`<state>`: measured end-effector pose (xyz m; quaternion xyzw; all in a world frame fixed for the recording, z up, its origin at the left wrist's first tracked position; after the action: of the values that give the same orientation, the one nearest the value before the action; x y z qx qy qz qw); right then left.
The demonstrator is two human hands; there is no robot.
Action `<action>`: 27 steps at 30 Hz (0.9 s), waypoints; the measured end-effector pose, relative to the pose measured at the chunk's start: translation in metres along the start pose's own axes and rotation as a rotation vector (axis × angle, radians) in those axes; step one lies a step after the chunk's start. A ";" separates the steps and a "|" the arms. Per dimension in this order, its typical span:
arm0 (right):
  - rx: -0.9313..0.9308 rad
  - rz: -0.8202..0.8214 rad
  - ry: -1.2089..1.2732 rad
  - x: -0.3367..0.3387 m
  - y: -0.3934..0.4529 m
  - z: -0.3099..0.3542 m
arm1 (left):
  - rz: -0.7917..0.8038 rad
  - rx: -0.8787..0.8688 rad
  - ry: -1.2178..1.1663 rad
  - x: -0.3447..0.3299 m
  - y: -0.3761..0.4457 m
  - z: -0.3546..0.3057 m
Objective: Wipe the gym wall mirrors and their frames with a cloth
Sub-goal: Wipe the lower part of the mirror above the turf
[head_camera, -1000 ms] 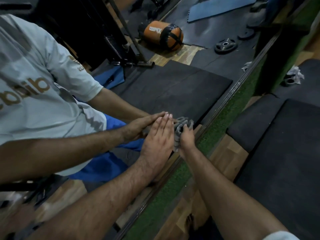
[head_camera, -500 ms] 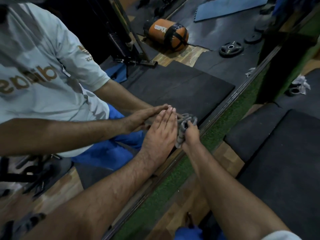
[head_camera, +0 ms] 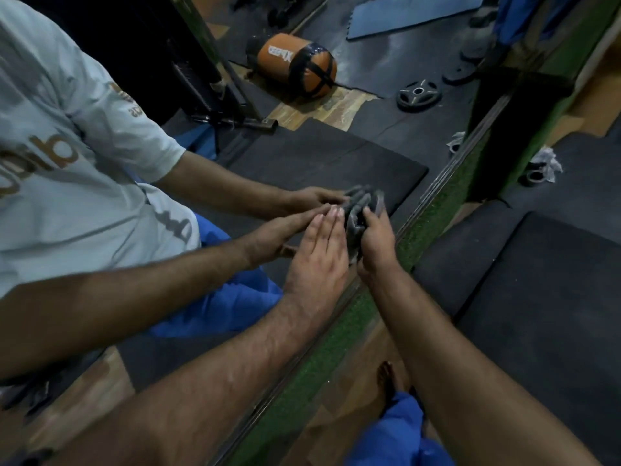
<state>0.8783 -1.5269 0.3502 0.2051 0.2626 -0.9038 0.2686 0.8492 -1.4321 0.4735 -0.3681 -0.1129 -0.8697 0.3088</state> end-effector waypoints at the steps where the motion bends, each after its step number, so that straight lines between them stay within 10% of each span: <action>1: 0.086 -0.007 -0.028 -0.003 0.009 0.017 | 0.000 0.007 -0.029 0.000 0.002 -0.001; 5: 0.314 0.024 -0.178 -0.002 0.026 0.043 | -0.133 0.045 -0.141 0.023 0.026 0.000; 10: 0.003 -0.076 0.051 0.015 0.040 0.013 | -0.115 0.041 -0.159 0.036 0.054 -0.003; 17: 0.415 -0.038 -0.245 0.013 0.093 0.095 | -0.142 -0.019 -0.124 0.054 0.094 -0.019; 23: 0.092 -0.124 -0.087 0.036 0.161 0.082 | -0.113 -0.061 -0.053 0.068 0.154 -0.047; 27: 0.214 -0.085 -0.014 0.035 0.205 0.140 | -0.054 -0.060 -0.067 0.071 0.191 -0.062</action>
<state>0.9410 -1.7692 0.3664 0.2148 0.1710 -0.9387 0.2083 0.8940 -1.6408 0.4744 -0.4029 -0.1071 -0.8679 0.2700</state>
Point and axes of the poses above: each hand's wrist, its own y-axis towards the middle knuckle, its own x-axis out of the back of the hand, z = x × y, the point moved 8 cm from there along y, towards the middle knuckle, and after that the axes turned 11 degrees about x, right-handed, at the moved point
